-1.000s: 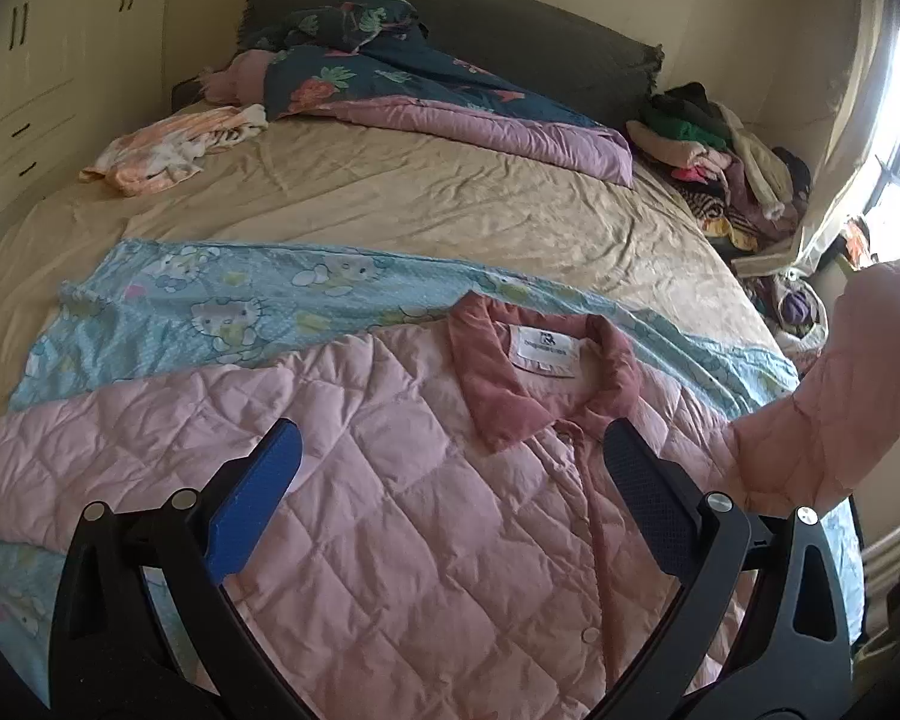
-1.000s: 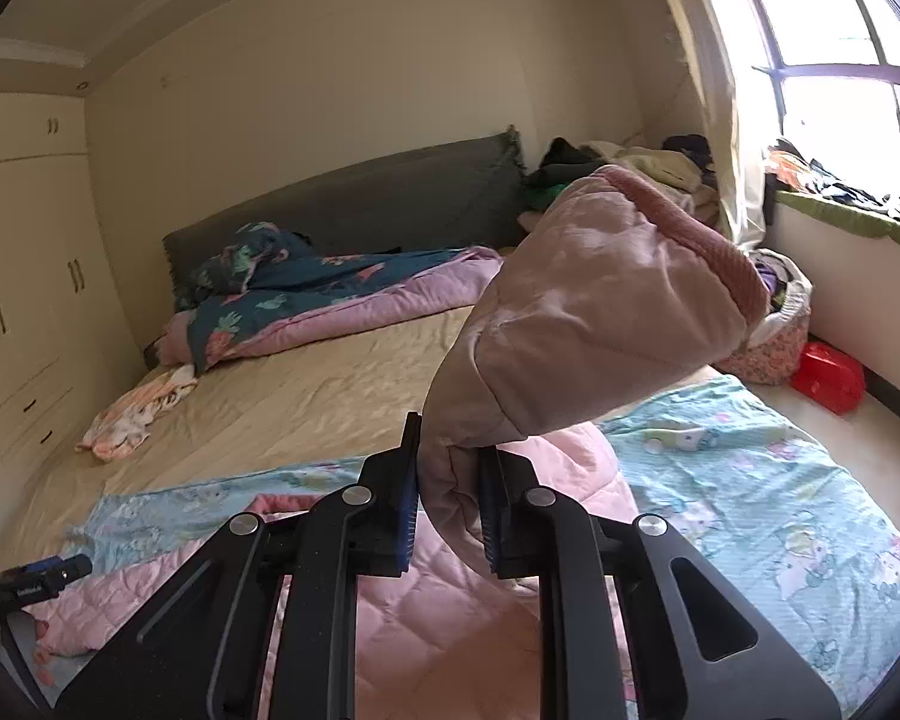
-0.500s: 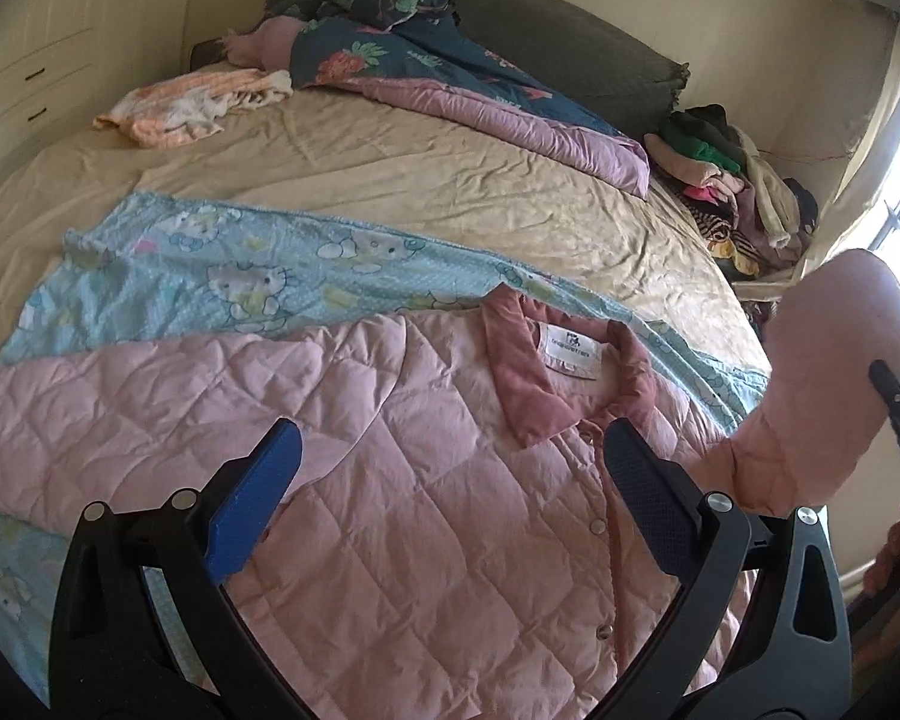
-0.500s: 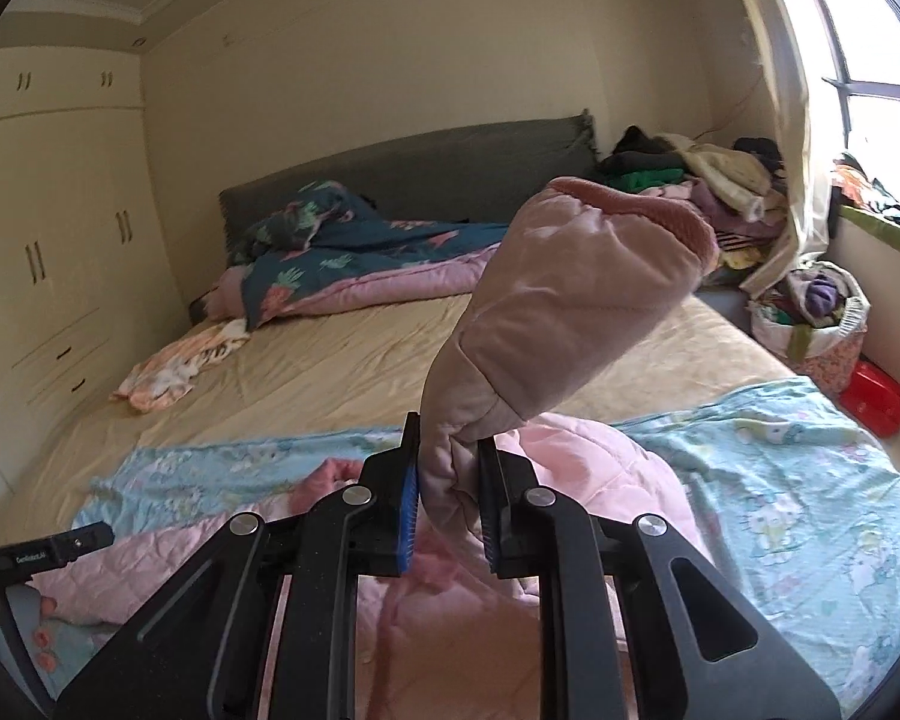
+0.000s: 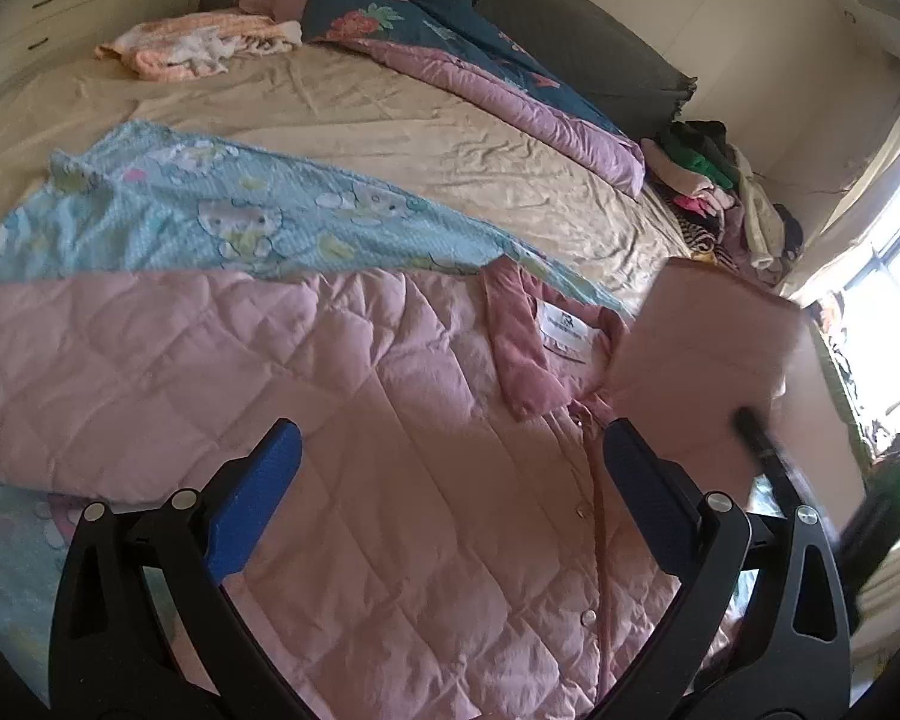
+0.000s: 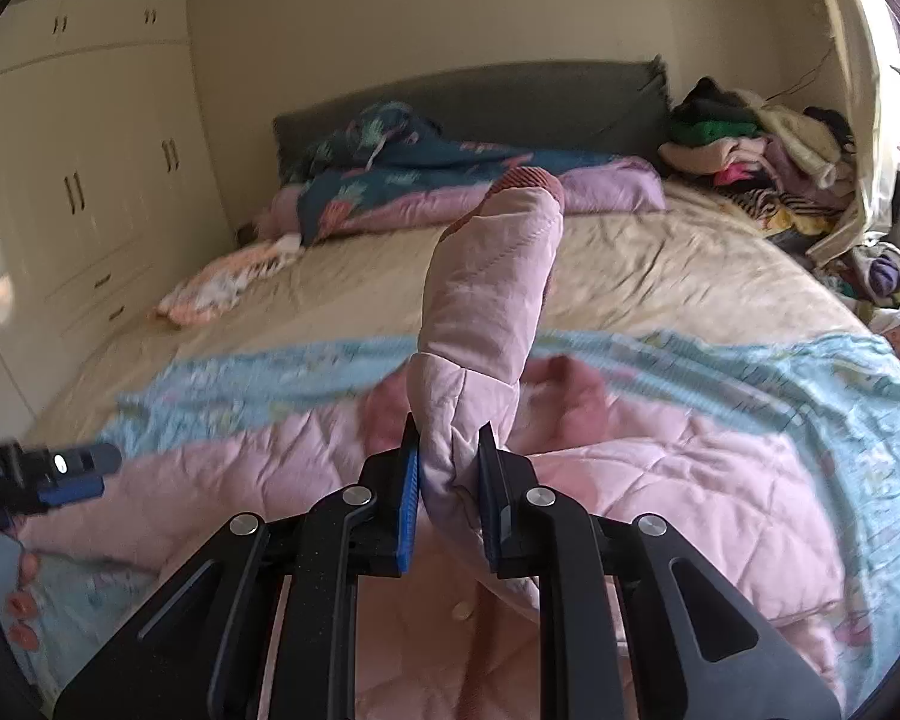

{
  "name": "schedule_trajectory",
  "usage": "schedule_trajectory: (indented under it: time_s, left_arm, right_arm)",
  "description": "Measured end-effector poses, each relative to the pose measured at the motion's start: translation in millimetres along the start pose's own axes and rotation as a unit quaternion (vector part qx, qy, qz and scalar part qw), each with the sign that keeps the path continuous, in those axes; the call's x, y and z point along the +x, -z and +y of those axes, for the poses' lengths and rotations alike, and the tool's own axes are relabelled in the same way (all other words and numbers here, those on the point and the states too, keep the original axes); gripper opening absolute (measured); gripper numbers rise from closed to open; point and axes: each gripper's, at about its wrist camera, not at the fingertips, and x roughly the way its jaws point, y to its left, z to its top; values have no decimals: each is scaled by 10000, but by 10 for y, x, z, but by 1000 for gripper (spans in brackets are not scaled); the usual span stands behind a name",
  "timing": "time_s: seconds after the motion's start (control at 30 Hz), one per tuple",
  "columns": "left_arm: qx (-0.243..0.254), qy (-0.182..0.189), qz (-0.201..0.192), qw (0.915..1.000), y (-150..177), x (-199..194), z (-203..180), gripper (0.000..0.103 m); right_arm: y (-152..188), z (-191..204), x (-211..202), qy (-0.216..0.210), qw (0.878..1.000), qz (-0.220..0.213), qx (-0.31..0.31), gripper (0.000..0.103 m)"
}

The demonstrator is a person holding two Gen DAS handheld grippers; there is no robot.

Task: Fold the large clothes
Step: 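Lift the held sleeve with the right gripper and carry it across the jacket front toward the collar, then lay the sleeve on the jacket front and open the right gripper, then grasp the folded sleeve's ribbed cuff with the left gripper, straighten it, release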

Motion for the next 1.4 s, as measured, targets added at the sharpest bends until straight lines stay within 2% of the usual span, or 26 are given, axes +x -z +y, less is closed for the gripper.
schedule_trajectory:
  time_s: [0.23, 0.5, 0.6, 0.67, 0.7, 0.83, 0.9, 0.97, 1.1, 1.27, 1.4]
  left_arm:
    - [-135, 110, 94, 9998, 105, 55, 98, 94]
    - [-421, 278, 89, 9987, 164, 26, 216, 94]
    - [-462, 322, 143, 9983, 195, 35, 232, 94]
    - [-537, 359, 193, 9977, 221, 54, 249, 94]
    - [-555, 363, 204, 9976, 230, 70, 256, 94]
    - [-572, 325, 313, 9973, 277, 145, 241, 94]
    - [-532, 281, 380, 9975, 305, 208, 217, 94]
    - [-570, 355, 526, 9964, 343, 299, 205, 94]
    - [-600, 369, 785, 9944, 417, 523, 164, 94]
    - [-750, 447, 941, 9917, 513, 766, 110, 94]
    - [-831, 430, 1038, 9902, 581, 937, 69, 82]
  right_arm:
    - [341, 279, 289, -168, 9986, 445, -241, 16]
    - [636, 599, 498, -409, 9905, 1084, -738, 26]
    - [740, 653, 568, -464, 9874, 1308, -761, 33]
    - [809, 678, 597, -568, 9845, 1477, -749, 45]
    - [848, 709, 627, -620, 9823, 1598, -754, 48]
    - [918, 792, 579, -736, 9791, 1675, -894, 58]
    - [881, 716, 477, -947, 9796, 1643, -669, 67]
    - [842, 629, 361, -952, 9809, 1578, -622, 68]
    - [787, 337, 110, -687, 9867, 1401, -458, 69]
    - [801, -153, -159, -102, 9920, 1254, -120, 69]
    - [861, -561, -330, 139, 9928, 1156, 283, 68]
